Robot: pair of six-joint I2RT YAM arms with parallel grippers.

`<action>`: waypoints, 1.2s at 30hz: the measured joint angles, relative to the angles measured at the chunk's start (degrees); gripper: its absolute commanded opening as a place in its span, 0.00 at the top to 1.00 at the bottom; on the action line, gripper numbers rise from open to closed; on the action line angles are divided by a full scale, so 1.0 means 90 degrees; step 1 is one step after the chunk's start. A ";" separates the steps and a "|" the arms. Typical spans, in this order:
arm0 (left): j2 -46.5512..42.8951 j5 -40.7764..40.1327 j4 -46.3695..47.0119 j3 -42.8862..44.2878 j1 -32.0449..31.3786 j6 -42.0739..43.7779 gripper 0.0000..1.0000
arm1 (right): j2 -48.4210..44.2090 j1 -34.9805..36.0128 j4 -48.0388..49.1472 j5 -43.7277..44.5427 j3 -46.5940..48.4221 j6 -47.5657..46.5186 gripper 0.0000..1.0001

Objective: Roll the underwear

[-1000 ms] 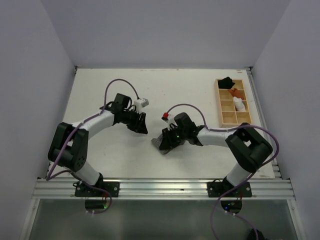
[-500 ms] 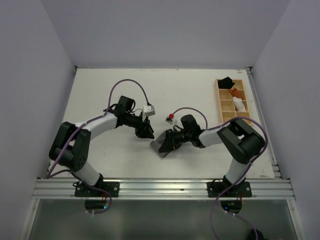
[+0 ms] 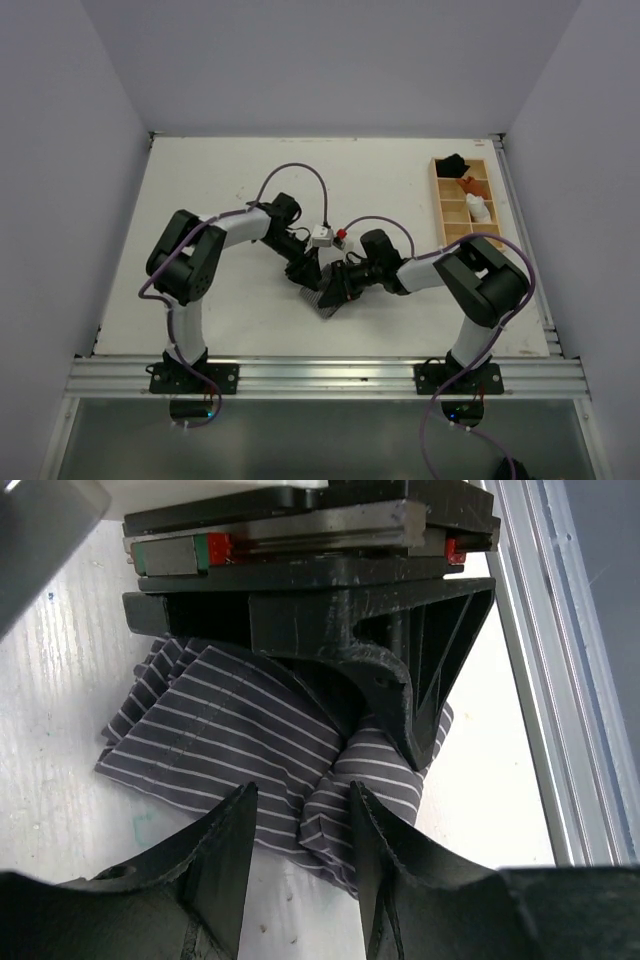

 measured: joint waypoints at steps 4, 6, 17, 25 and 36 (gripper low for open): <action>0.0185 0.0002 -0.0571 0.0316 0.0000 0.0425 0.53 | 0.0000 0.0000 -0.0080 -0.0010 0.0032 -0.0034 0.74; 0.0240 0.0010 -0.0862 0.0457 0.0022 0.0614 0.51 | 0.0000 0.0002 -0.0163 -0.0022 0.0063 -0.0070 0.74; -0.0274 -0.0136 -0.1205 0.0134 0.0245 0.0918 0.41 | 0.0158 -0.0007 -0.0801 -0.0211 0.0440 -0.0403 0.74; -0.0435 -0.0384 -0.0964 -0.0056 -0.0010 0.0896 0.47 | 0.0243 -0.0012 -0.0984 -0.0323 0.0573 -0.0527 0.74; 0.0763 0.0180 -0.2110 0.0935 -0.0114 0.1438 0.90 | 0.0148 -0.0012 -0.1768 -0.0126 0.0838 -0.0797 0.59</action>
